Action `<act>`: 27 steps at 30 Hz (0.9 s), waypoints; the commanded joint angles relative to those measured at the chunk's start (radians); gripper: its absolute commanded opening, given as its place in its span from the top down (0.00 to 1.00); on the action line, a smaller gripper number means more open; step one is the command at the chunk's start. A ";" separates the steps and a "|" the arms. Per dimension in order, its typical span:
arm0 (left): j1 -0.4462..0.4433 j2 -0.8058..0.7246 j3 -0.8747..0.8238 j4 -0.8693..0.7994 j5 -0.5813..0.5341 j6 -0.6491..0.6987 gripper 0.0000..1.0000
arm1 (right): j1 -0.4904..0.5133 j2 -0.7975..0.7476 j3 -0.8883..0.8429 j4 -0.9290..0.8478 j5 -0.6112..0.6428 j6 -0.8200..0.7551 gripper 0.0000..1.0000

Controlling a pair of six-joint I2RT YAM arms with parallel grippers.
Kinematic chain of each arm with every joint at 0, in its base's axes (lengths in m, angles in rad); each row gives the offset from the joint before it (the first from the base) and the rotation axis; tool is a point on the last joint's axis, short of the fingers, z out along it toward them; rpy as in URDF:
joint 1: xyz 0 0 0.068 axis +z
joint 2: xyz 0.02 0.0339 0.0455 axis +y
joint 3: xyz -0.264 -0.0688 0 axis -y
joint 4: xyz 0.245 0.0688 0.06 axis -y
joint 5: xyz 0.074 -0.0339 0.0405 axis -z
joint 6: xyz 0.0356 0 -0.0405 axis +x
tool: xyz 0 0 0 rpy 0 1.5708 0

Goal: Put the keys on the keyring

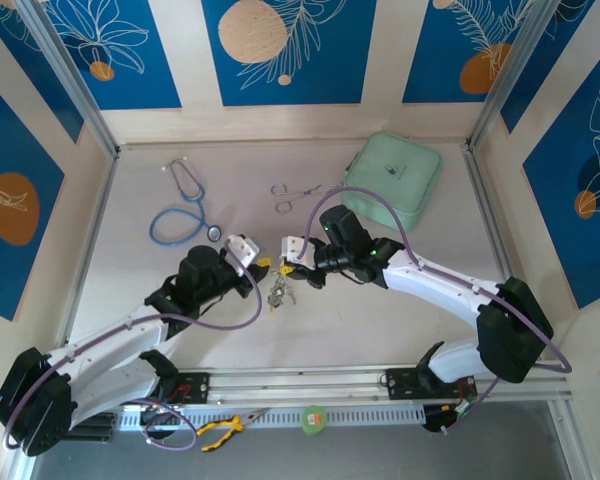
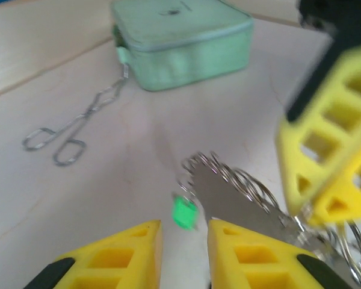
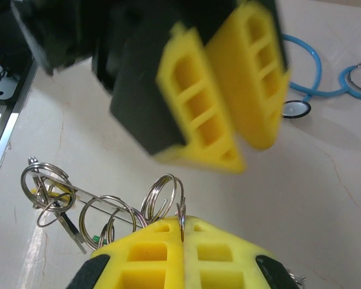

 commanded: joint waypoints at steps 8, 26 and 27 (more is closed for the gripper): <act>0.008 -0.051 -0.101 0.139 0.183 0.091 0.66 | 0.006 -0.043 -0.030 0.031 -0.036 -0.030 1.00; 0.008 -0.213 -0.106 -0.004 0.070 0.243 0.89 | 0.016 -0.058 -0.054 0.019 -0.049 -0.052 1.00; 0.007 -0.215 -0.103 0.007 0.057 0.252 0.91 | 0.018 -0.060 -0.058 0.017 -0.062 -0.060 1.00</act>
